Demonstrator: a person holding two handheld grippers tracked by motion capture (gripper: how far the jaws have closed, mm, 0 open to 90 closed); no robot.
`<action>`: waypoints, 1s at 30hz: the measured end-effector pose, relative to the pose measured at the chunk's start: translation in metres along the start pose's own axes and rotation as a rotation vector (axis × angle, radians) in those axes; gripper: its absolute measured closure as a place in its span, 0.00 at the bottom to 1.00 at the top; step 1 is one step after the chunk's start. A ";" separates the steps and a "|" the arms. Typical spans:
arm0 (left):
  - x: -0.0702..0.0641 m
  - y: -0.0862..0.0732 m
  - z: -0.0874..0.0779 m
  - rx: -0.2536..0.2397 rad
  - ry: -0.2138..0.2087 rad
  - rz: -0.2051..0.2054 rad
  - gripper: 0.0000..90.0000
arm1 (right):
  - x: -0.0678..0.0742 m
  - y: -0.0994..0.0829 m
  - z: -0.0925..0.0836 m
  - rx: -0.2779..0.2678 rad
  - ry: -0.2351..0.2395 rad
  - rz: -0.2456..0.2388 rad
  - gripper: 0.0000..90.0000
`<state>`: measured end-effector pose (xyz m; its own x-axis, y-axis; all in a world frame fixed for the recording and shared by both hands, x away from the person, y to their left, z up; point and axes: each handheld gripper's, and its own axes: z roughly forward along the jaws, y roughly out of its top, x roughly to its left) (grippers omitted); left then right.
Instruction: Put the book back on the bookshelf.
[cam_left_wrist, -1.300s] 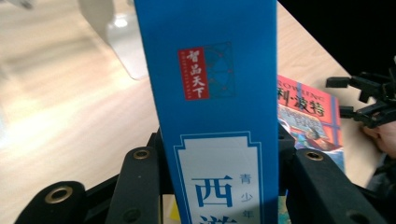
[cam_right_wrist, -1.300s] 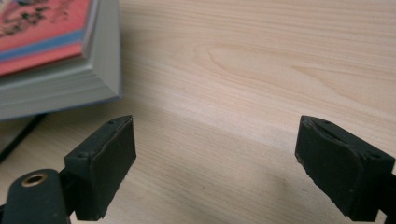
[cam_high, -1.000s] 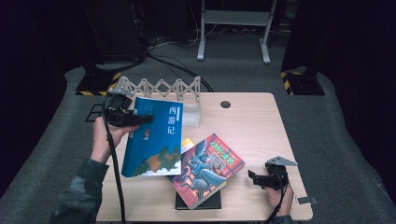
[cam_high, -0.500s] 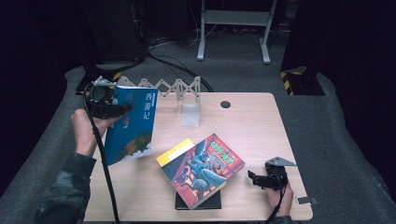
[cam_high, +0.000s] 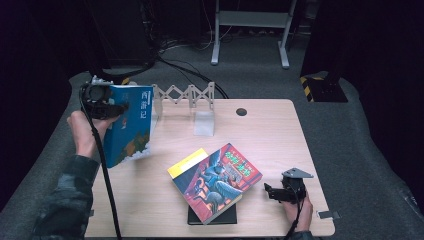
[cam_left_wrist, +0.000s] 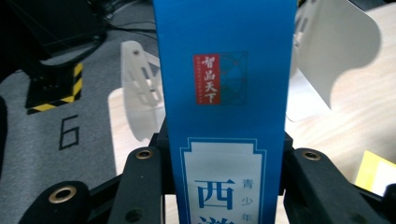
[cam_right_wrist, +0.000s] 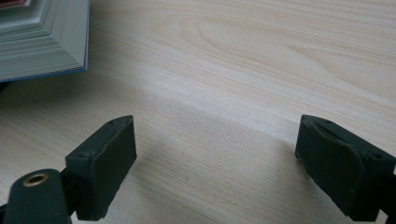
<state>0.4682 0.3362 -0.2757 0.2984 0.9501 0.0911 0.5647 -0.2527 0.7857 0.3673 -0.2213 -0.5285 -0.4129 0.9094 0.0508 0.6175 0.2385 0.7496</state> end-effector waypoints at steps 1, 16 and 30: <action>0.002 0.000 0.001 0.001 0.008 -0.007 0.68 | 0.000 0.000 0.000 0.002 0.000 -0.009 0.13; 0.016 0.018 0.039 -0.030 0.077 -0.044 0.68 | 0.001 0.001 0.000 0.012 -0.006 -0.005 0.13; 0.025 0.027 0.070 -0.081 0.139 -0.075 0.68 | 0.002 0.001 0.001 0.011 -0.006 -0.012 0.13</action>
<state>0.5447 0.3399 -0.2957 0.1452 0.9833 0.1094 0.5161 -0.1697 0.8396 0.3673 -0.2188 -0.5283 -0.4163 0.9084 0.0384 0.6197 0.2526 0.7431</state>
